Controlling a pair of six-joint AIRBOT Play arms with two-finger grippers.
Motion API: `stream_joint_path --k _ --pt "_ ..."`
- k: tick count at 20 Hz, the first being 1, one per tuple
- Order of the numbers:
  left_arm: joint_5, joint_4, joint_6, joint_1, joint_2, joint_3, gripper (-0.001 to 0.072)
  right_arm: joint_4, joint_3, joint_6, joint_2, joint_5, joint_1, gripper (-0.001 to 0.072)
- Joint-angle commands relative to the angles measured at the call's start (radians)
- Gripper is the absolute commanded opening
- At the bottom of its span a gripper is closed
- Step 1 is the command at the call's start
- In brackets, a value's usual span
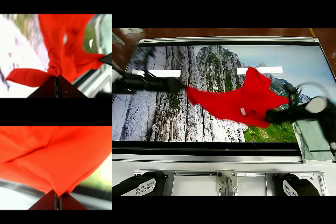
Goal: Fold the shirts.
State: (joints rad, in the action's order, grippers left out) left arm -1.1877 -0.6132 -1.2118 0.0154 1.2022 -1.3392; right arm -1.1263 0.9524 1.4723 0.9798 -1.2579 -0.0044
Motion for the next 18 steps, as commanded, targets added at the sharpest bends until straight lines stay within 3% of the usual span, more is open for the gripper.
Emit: stream_joint_path --k 1,5,8,11,15,18 --pt "0.066 0.211 0.069 -0.075 -0.103 -0.341 0.0037 -0.114 0.454 0.0 -0.146 -0.007 -0.001 0.0057" --pt "0.338 0.245 0.189 -0.084 -0.229 -0.694 0.0037 -0.187 0.972 0.13 -0.164 0.091 -0.001 0.0057" --pt "0.446 0.155 0.209 -0.084 -0.346 -0.725 0.0037 -0.185 1.099 0.193 -0.164 0.004 -0.001 0.0057" --pt "0.348 0.012 0.202 -0.084 -0.423 -0.69 0.0037 -0.193 1.097 0.195 -0.159 -0.115 -0.001 0.0058" --pt "0.084 -0.194 0.052 -0.084 -0.429 -0.615 0.0037 -0.209 1.091 0.19 -0.082 -0.373 -0.001 0.0058" --pt "0.005 -0.281 0.028 -0.084 -0.422 -0.449 0.0037 -0.209 0.986 0.171 0.002 -0.53 -0.001 0.0058"
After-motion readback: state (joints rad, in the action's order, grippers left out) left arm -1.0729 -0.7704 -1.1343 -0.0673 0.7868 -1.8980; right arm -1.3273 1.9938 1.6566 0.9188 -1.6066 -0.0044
